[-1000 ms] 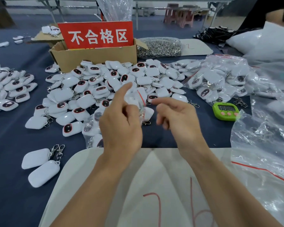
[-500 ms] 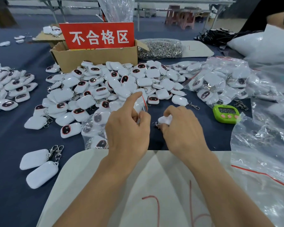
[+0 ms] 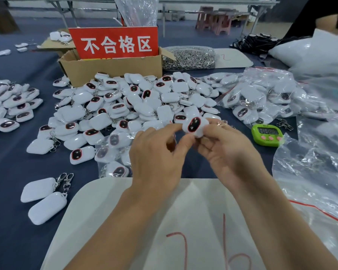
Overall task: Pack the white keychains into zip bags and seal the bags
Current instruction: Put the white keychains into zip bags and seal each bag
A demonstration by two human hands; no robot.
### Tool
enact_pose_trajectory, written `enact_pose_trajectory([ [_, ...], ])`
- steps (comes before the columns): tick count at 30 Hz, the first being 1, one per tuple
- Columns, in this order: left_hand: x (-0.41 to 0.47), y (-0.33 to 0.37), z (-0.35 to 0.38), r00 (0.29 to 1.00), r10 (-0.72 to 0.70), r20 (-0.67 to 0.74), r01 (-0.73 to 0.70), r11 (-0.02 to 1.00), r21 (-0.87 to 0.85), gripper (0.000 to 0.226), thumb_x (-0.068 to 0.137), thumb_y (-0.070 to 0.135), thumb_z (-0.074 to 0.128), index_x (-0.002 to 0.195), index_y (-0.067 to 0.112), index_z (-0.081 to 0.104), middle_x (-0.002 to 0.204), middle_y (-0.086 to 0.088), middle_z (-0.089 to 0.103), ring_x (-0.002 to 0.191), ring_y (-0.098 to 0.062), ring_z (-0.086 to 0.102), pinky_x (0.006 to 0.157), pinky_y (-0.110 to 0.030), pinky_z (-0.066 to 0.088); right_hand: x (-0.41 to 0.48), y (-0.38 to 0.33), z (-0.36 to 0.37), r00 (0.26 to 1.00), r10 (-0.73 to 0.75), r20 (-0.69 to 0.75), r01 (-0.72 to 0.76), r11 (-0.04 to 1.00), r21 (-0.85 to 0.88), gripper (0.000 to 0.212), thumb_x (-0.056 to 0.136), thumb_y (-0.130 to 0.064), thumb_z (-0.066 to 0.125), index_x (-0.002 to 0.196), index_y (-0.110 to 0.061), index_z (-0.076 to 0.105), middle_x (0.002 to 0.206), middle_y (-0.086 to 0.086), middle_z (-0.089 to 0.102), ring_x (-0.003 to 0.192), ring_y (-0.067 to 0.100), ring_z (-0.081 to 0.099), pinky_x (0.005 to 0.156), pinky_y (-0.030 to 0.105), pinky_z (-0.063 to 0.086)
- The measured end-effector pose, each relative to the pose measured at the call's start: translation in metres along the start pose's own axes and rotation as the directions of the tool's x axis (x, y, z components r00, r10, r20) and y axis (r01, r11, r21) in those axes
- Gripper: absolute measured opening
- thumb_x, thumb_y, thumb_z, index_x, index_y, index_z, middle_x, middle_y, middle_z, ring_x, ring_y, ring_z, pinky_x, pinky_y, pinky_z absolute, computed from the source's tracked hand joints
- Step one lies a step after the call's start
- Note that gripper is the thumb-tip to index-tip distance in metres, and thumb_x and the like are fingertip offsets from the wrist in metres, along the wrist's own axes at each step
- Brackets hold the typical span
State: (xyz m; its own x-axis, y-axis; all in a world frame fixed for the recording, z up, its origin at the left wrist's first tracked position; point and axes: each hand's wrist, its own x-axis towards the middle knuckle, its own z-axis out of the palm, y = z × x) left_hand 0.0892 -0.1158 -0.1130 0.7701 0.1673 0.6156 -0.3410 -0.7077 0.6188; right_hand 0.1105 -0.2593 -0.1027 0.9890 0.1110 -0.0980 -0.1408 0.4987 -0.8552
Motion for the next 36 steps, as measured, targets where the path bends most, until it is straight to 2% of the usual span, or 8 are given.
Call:
enact_pose_trajectory([
  [5, 0.003, -0.003, -0.003, 0.996, -0.084, -0.029, 0.081, 0.993, -0.089, 0.027, 0.094, 0.037, 0.062, 0.117, 0.032, 0.076, 0.087, 0.021, 0.064, 0.093, -0.012, 0.057, 0.082, -0.027, 0.042, 0.001, 0.005, -0.001, 1.000, 0.024, 0.004, -0.021, 0.944, -0.329, 0.012, 0.088, 0.003, 0.070, 0.095, -0.005, 0.071, 0.092, 0.017, 0.070, 0.086, 0.026, 0.065, 0.085, 0.033, 0.055],
  [10, 0.006, -0.008, -0.003, 0.995, -0.100, -0.009, 0.100, 0.992, -0.072, 0.019, 0.092, 0.029, 0.072, 0.109, 0.032, 0.080, 0.087, 0.032, 0.059, 0.102, -0.006, 0.053, 0.093, -0.025, 0.041, 0.000, 0.007, 0.002, 0.994, 0.098, 0.043, -0.078, 0.939, -0.334, 0.014, 0.093, -0.001, 0.066, 0.104, -0.003, 0.075, 0.087, 0.015, 0.073, 0.073, 0.024, 0.068, 0.068, 0.028, 0.057],
  [13, 0.006, -0.009, -0.002, 0.987, -0.160, -0.004, 0.159, 0.983, -0.093, 0.018, 0.088, 0.027, 0.078, 0.104, 0.034, 0.081, 0.083, 0.039, 0.051, 0.104, -0.008, 0.057, 0.092, -0.021, 0.040, 0.000, 0.007, 0.003, 0.992, 0.100, 0.080, -0.070, 0.944, -0.321, 0.025, 0.101, -0.007, 0.056, 0.096, -0.014, 0.079, 0.086, 0.014, 0.072, 0.068, 0.025, 0.068, 0.063, 0.029, 0.056],
  [21, 0.008, -0.009, -0.001, 0.979, -0.192, 0.073, 0.201, 0.968, -0.149, 0.010, 0.082, 0.030, 0.083, 0.088, 0.038, 0.081, 0.075, 0.035, 0.062, 0.094, -0.002, 0.058, 0.083, -0.006, 0.037, 0.000, 0.005, 0.002, 0.999, -0.014, -0.047, -0.009, 0.894, -0.447, 0.023, 0.096, -0.005, 0.058, 0.088, -0.005, 0.079, 0.075, 0.015, 0.070, 0.060, 0.023, 0.059, 0.055, 0.028, 0.045],
  [28, 0.010, -0.005, -0.006, 0.985, -0.163, 0.048, 0.169, 0.973, -0.158, 0.028, 0.080, 0.033, 0.081, 0.073, 0.055, 0.066, 0.095, 0.041, 0.061, 0.094, 0.000, 0.060, 0.082, -0.004, 0.037, 0.000, 0.010, 0.007, 0.992, -0.118, -0.047, 0.081, 0.877, -0.474, 0.023, 0.092, -0.009, 0.060, 0.080, -0.011, 0.080, 0.071, 0.011, 0.069, 0.059, 0.020, 0.057, 0.054, 0.028, 0.044],
  [30, 0.011, -0.005, -0.004, 0.978, -0.195, 0.080, 0.205, 0.965, -0.162, 0.018, 0.081, 0.040, 0.076, 0.069, 0.050, 0.069, 0.090, 0.048, 0.059, 0.096, 0.005, 0.059, 0.079, 0.000, 0.036, -0.001, 0.010, 0.008, 0.994, -0.110, -0.023, 0.085, 0.875, -0.476, 0.025, 0.094, -0.008, 0.060, 0.080, -0.012, 0.080, 0.071, 0.009, 0.069, 0.060, 0.021, 0.058, 0.055, 0.029, 0.045],
  [33, 0.010, -0.001, -0.004, 0.977, -0.176, 0.120, 0.194, 0.967, -0.168, 0.019, 0.082, 0.047, 0.065, 0.093, 0.062, 0.061, 0.083, 0.057, 0.053, 0.097, 0.012, 0.055, 0.076, 0.003, 0.034, 0.000, 0.009, 0.007, 0.994, -0.111, -0.004, 0.093, 0.860, -0.502, 0.025, 0.096, -0.007, 0.060, 0.083, -0.013, 0.080, 0.072, 0.008, 0.070, 0.059, 0.020, 0.058, 0.056, 0.030, 0.046],
  [36, 0.009, -0.001, -0.004, 0.982, -0.151, 0.111, 0.170, 0.968, -0.187, 0.026, 0.082, 0.045, 0.065, 0.092, 0.067, 0.055, 0.081, 0.057, 0.053, 0.096, 0.011, 0.056, 0.076, 0.002, 0.036, 0.000, 0.009, 0.007, 0.994, -0.106, 0.007, 0.095, 0.858, -0.505, 0.024, 0.094, -0.008, 0.060, 0.086, -0.014, 0.081, 0.072, 0.008, 0.071, 0.059, 0.021, 0.058, 0.055, 0.029, 0.047],
])
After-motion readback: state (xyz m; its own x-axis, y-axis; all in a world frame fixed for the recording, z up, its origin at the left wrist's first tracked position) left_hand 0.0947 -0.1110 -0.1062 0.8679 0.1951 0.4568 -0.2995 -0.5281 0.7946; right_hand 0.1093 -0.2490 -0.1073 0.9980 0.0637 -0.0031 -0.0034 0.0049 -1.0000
